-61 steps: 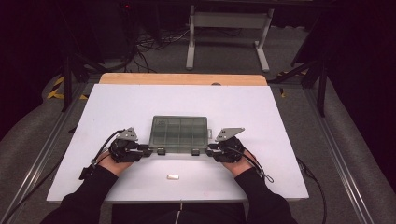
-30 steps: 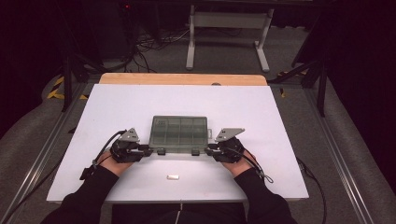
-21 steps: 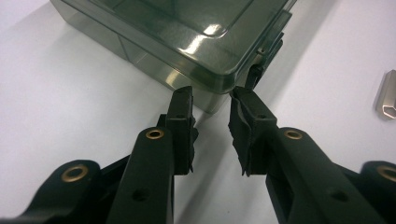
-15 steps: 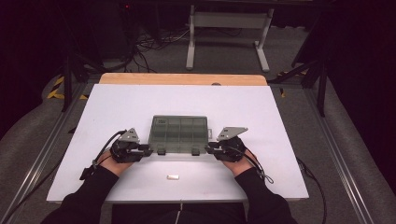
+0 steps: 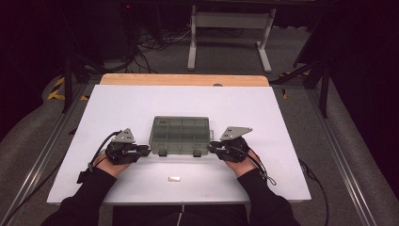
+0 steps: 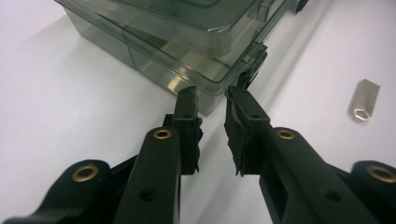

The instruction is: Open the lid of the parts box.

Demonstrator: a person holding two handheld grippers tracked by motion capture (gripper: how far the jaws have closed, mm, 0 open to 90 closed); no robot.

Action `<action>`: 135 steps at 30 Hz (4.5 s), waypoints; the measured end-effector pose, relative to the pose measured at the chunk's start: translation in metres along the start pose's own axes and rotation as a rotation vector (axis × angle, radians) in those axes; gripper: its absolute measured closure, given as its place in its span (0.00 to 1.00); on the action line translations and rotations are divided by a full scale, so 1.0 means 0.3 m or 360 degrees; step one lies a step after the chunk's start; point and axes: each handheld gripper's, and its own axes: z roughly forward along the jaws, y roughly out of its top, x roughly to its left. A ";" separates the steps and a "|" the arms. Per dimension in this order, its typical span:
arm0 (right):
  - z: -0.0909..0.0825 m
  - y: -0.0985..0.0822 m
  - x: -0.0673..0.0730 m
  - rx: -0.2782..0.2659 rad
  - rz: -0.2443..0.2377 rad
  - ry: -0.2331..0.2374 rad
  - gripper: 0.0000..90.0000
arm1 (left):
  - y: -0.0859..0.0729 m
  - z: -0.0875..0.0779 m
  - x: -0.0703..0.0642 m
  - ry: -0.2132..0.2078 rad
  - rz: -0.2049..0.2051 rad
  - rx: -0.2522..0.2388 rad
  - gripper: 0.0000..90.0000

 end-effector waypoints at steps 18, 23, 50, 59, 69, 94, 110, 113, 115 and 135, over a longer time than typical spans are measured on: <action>-0.002 0.005 -0.004 -0.0027 0.0010 0.0006 0.82 | 0.019 0.003 -0.011 0.0006 -0.0005 -0.0139 1.00; -0.002 0.005 -0.004 -0.0026 0.0009 0.0006 0.82 | 0.020 0.006 -0.011 0.0012 -0.0016 -0.0165 1.00; 0.035 0.062 -0.037 0.0085 -0.0065 -0.0044 0.45 | 0.020 0.001 -0.016 0.0022 -0.0010 -0.0209 1.00; 0.027 0.078 -0.038 0.0079 -0.0097 -0.0065 0.45 | 0.021 -0.002 -0.015 0.0034 0.0011 -0.0219 1.00; 0.000 0.121 -0.054 0.0030 -0.0114 -0.0079 0.45 | 0.015 -0.021 -0.016 0.0055 -0.0005 -0.0232 0.92; -0.020 0.265 -0.163 -0.0030 -0.0116 -0.0077 0.59 | -0.025 -0.094 -0.014 0.0085 -0.0029 -0.0322 0.71; 0.003 0.312 -0.253 -0.0058 -0.0046 -0.0091 0.70 | -0.051 -0.121 -0.015 0.0121 -0.0022 -0.0367 0.59; 0.009 0.318 -0.262 -0.0055 -0.0043 -0.0096 0.70 | -0.053 -0.123 -0.015 0.0123 -0.0020 -0.0377 0.58; 0.018 0.323 -0.273 -0.0058 -0.0038 -0.0104 0.71 | -0.055 -0.124 -0.017 0.0120 -0.0030 -0.0389 0.57; 0.115 0.337 -0.353 -0.0057 0.0031 -0.0122 0.72 | -0.081 -0.125 -0.018 0.0166 -0.0037 -0.0553 0.31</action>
